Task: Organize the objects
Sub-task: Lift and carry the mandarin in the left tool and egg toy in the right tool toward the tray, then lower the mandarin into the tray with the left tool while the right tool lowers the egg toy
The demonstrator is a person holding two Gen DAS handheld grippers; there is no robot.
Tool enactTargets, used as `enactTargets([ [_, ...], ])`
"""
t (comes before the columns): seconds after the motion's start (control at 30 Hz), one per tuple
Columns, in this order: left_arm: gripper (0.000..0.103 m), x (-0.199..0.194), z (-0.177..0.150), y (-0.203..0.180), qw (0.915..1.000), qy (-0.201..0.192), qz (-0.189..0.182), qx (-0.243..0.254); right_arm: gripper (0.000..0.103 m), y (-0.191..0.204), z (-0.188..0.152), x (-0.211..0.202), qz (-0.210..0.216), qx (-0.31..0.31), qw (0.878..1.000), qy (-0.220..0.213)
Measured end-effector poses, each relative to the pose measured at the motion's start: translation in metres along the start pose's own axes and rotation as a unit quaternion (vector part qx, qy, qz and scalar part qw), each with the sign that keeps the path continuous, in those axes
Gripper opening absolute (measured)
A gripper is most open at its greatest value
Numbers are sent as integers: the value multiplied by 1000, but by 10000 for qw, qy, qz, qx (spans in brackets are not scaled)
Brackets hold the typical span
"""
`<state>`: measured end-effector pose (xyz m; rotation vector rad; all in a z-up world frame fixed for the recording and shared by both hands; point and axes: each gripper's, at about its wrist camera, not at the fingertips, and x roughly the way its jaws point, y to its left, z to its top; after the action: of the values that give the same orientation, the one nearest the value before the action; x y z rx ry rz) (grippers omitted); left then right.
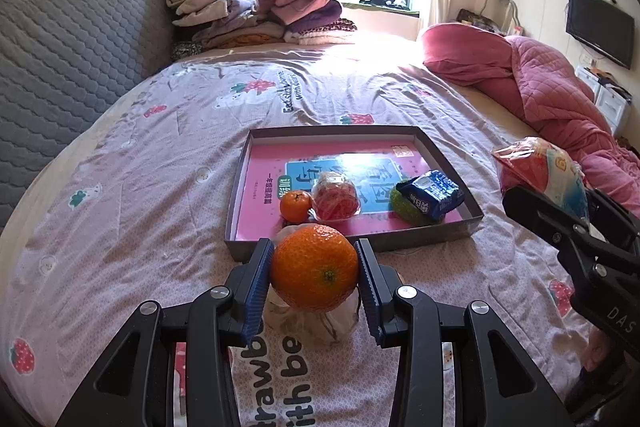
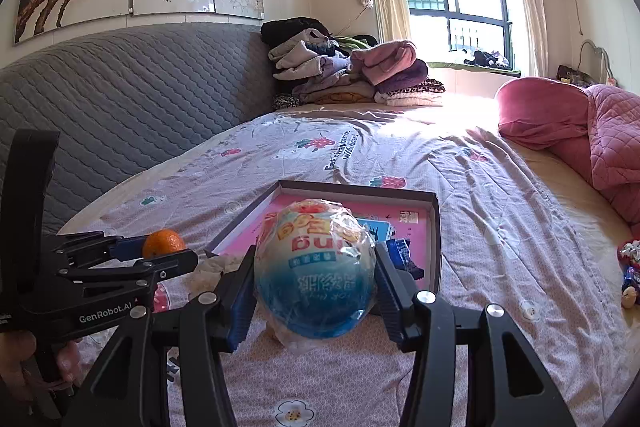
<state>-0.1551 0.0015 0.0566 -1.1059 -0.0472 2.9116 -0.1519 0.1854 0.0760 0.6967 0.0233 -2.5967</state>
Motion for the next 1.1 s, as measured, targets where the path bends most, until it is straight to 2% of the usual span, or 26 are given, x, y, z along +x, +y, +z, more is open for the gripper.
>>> enactTargets([
  [0.43, 42, 14, 33, -4, 9998, -120, 38, 156, 53, 0, 44, 13, -54, -201, 9994, -276],
  [1.1, 42, 57, 75, 23, 9992, -127, 350, 120, 53, -19, 64, 60, -168, -40, 9996, -202],
])
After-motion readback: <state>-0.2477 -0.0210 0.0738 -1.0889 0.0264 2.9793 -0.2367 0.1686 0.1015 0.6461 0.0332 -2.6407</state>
